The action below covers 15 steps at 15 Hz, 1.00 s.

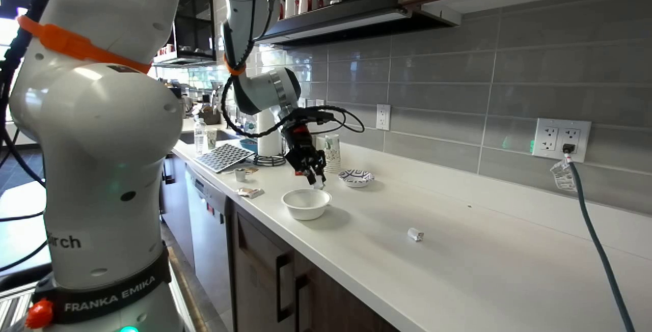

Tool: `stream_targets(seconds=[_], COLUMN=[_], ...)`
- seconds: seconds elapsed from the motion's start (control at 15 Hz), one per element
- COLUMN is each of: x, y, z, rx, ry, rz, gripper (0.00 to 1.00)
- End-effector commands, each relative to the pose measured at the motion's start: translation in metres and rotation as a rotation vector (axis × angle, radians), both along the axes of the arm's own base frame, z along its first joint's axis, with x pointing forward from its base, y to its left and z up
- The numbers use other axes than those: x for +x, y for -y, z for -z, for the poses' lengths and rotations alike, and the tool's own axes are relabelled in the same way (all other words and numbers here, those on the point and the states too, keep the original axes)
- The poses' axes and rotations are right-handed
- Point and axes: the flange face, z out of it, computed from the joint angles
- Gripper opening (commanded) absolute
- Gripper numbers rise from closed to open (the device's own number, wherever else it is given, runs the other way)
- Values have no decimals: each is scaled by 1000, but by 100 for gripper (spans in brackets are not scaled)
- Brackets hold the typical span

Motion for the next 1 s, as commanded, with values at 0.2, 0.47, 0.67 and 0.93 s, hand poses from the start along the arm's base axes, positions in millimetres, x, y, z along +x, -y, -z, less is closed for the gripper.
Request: stream_targets(seconds=[0.2,0.47,0.67,0.93], x=[2,3,4,6], y=[-4,-4,-5,-5], z=[1,0,0,-1], rx=[-35,-40,-47,-62], ry=[-9,-13,-11,-10], rz=[-29,-39,-55,-80], gripper=[37,35,31,31])
